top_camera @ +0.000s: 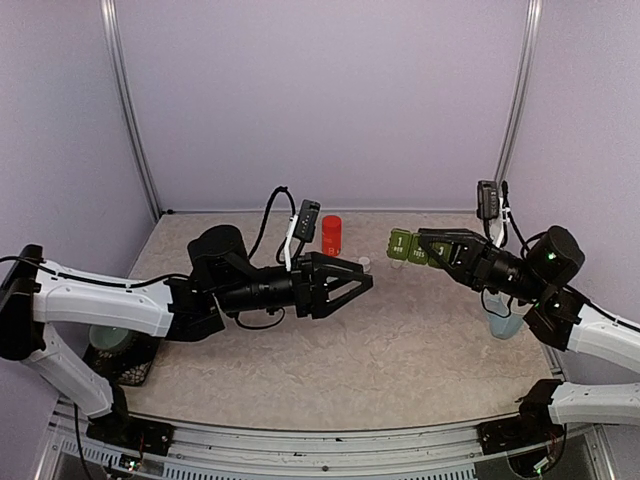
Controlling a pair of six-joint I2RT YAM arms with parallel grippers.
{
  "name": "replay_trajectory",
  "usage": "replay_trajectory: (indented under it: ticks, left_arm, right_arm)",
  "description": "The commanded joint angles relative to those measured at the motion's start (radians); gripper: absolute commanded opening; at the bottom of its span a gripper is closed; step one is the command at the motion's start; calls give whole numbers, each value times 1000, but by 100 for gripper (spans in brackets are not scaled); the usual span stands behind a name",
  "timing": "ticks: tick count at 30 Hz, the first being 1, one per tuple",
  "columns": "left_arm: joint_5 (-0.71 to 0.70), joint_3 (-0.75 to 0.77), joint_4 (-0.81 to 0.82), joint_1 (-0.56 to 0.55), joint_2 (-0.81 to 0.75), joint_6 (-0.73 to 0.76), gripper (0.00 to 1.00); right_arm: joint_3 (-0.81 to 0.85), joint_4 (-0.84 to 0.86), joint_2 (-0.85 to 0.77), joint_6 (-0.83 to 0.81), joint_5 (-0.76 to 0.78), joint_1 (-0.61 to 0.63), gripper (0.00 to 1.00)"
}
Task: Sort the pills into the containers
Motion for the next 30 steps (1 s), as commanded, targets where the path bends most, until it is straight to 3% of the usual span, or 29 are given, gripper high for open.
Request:
replay_trajectory:
  ticks: [1, 6, 14, 30]
  left_arm:
    - [46, -10, 273, 25, 38, -112, 75]
    - [47, 27, 405, 32, 119, -181, 72]
    - [58, 123, 406, 34, 250, -286, 68]
    - [104, 209, 431, 23, 330, -327, 68]
  right_arm:
    - [-51, 130, 2, 91, 99, 5, 9]
    - [-99, 187, -8, 128, 163, 9, 9]
    - [-139, 227, -23, 120, 216, 13, 11]
    - [-179, 293, 21, 74, 238, 26, 13]
